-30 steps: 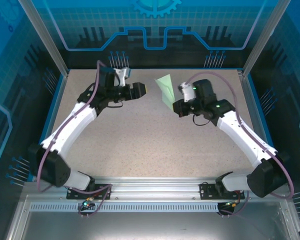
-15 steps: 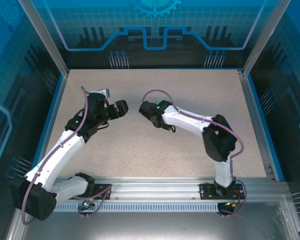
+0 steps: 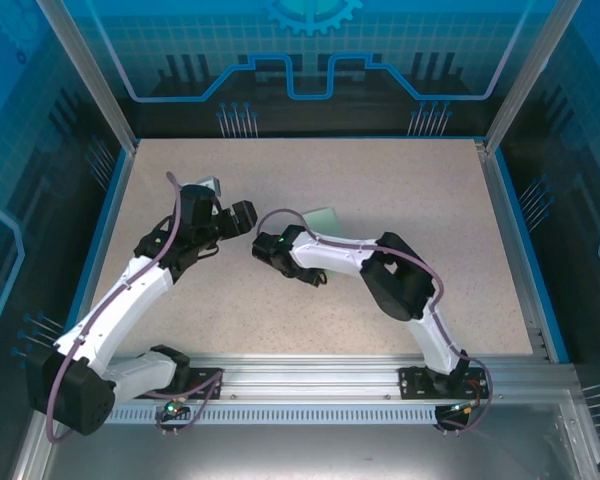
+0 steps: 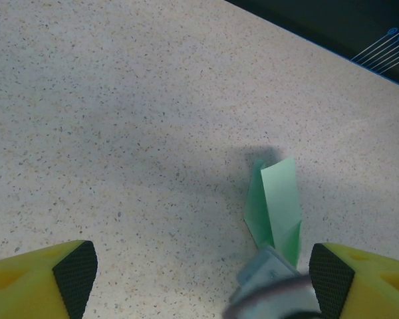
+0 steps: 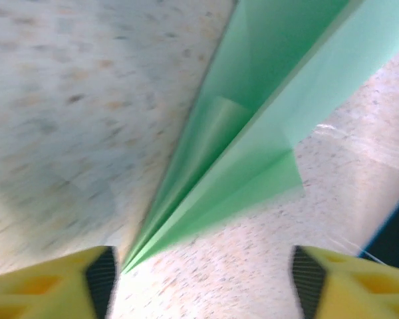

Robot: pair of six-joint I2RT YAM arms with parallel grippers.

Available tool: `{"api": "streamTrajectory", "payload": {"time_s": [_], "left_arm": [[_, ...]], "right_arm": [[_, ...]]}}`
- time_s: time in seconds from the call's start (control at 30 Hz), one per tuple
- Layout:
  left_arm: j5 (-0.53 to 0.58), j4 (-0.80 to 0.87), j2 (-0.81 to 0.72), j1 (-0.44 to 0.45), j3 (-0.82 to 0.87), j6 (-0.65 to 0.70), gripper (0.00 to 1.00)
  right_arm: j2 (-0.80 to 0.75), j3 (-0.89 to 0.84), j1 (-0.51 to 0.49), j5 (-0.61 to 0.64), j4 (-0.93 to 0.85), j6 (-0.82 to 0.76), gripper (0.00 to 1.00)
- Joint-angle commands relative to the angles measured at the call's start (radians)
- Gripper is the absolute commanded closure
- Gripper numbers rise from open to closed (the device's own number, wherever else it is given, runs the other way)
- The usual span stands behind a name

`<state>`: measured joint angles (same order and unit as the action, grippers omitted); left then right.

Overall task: Fold a paper plane with a square sheet of paper (fold left side to right side)
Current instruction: Turn over the paper at the center of the table, then fold the wing for the fifth time at the center of the table.

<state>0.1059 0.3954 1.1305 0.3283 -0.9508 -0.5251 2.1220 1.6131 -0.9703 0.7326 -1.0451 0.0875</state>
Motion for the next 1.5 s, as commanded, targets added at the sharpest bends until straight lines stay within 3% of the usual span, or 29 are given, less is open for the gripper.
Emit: {"api": "streamTrajectory", "payload": {"time_s": [0.0, 0.13, 0.33, 0.5, 0.63, 0.73, 0.93, 1.03, 1.13, 1.2, 1.27, 1.47], "left_arm": [[-0.052, -0.015, 0.022, 0.002, -0.024, -0.013, 0.12], [-0.168, -0.079, 0.078, 0.001, -0.014, -0.024, 0.12], [-0.409, -0.251, 0.285, 0.028, -0.032, -0.088, 0.13], [-0.498, -0.349, 0.527, 0.083, -0.127, -0.130, 0.17], [-0.539, -0.397, 0.690, 0.094, -0.209, -0.163, 0.22], [-0.550, -0.409, 0.778, 0.094, -0.258, -0.168, 0.24], [-0.591, -0.444, 0.896, 0.094, -0.324, -0.169, 0.36], [-0.640, -0.480, 0.950, 0.095, -0.357, -0.171, 0.47], [-0.670, -0.499, 0.979, 0.095, -0.377, -0.170, 0.66], [-0.679, -0.506, 0.976, 0.095, -0.371, -0.158, 0.82], [-0.707, -0.529, 0.955, 0.095, -0.351, -0.142, 0.90], [-0.838, -0.598, 0.879, 0.095, -0.280, -0.067, 1.00]], "right_arm": [[-0.227, -0.065, 0.005, -0.214, 0.045, -0.002, 0.15], [-0.451, -0.185, 0.106, -0.410, 0.132, 0.019, 0.06], [-0.707, -0.433, 0.431, -0.834, 0.366, 0.122, 0.01], [-0.776, -0.620, 0.660, -1.117, 0.553, 0.215, 0.02], [-0.764, -0.755, 0.803, -1.307, 0.693, 0.304, 0.13], [-0.749, -0.821, 0.862, -1.372, 0.756, 0.326, 0.18], [-0.731, -0.860, 0.887, -1.384, 0.786, 0.322, 0.24], [-0.708, -0.854, 0.889, -1.399, 0.802, 0.324, 0.26], [-0.678, -0.842, 0.892, -1.413, 0.816, 0.325, 0.26], [-0.660, -0.825, 0.900, -1.435, 0.832, 0.313, 0.24], [-0.641, -0.808, 0.907, -1.464, 0.852, 0.293, 0.17], [-0.539, -0.744, 0.926, -1.559, 0.940, 0.233, 0.06]]}}
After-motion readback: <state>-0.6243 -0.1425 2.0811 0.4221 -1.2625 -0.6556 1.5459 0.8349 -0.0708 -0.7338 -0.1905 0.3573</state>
